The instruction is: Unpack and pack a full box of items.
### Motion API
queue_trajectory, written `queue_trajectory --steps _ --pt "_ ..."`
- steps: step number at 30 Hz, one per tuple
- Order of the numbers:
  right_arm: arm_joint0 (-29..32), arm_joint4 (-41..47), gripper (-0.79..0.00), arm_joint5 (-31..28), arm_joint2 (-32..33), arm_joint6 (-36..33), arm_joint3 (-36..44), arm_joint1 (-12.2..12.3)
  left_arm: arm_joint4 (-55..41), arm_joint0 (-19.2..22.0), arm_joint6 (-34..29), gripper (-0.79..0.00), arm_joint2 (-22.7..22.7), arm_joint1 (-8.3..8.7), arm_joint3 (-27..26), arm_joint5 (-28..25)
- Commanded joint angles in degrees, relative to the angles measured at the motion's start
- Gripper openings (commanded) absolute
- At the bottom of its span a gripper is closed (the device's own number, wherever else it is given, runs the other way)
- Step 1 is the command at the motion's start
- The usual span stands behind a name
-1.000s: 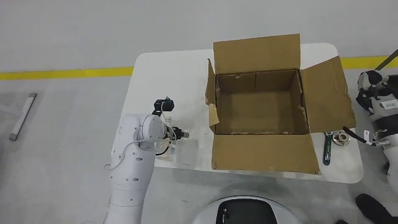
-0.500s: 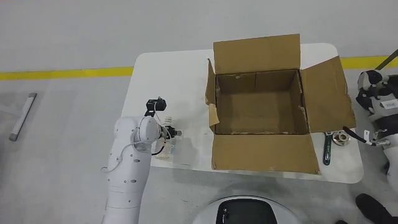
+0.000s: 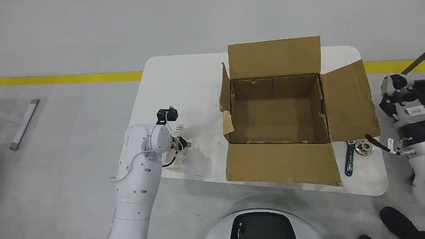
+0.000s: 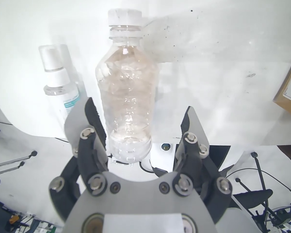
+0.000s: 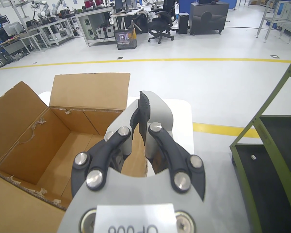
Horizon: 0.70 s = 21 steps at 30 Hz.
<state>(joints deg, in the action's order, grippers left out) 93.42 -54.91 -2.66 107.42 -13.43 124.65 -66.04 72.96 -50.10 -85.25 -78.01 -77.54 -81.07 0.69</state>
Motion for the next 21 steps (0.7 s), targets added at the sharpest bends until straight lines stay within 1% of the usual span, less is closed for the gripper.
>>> queue_trajectory --steps 1,4,8,9,11,12,17,20,21 --pt "0.0 0.0 -0.785 0.0 0.0 0.1 -0.2 0.0 -0.1 0.3 -0.1 -0.086 0.1 0.05 0.7 0.2" --pt "-0.1 -0.1 -0.785 -0.1 0.0 0.1 -0.4 -0.1 0.0 0.6 0.2 -0.083 0.4 0.11 1.9 0.4" --pt "-0.2 -0.2 -0.785 -0.2 -0.1 0.0 -0.6 -0.1 -0.1 1.1 0.7 -0.120 0.9 0.15 3.4 0.6" --pt "-0.3 -0.2 -0.785 -0.1 -0.2 0.0 -0.5 -0.1 -0.1 1.3 0.7 -0.154 1.0 0.16 3.7 0.6" --pt "-0.5 -0.2 -0.785 -0.1 -0.2 -0.2 -0.5 -0.2 -0.2 1.5 0.9 -0.379 1.0 0.21 4.5 0.7" --pt "-0.6 -0.3 -0.785 -0.1 -0.2 -0.3 -0.4 -0.2 -0.4 1.6 1.0 -0.394 1.1 0.23 4.9 0.6" --pt "-0.9 -0.4 -0.785 0.0 -0.3 -0.5 -0.5 -0.2 -1.0 2.2 1.7 -0.422 1.4 0.28 6.6 0.7" --pt "-0.9 -0.5 -0.785 -0.1 -0.3 -0.7 -0.5 -0.3 -1.2 2.4 2.0 -0.508 1.7 0.32 7.4 0.7" --pt "-1.0 -0.5 -0.785 -0.1 -0.3 -0.8 -0.5 -0.3 -1.2 2.5 2.0 -0.585 1.8 0.34 7.7 0.7"
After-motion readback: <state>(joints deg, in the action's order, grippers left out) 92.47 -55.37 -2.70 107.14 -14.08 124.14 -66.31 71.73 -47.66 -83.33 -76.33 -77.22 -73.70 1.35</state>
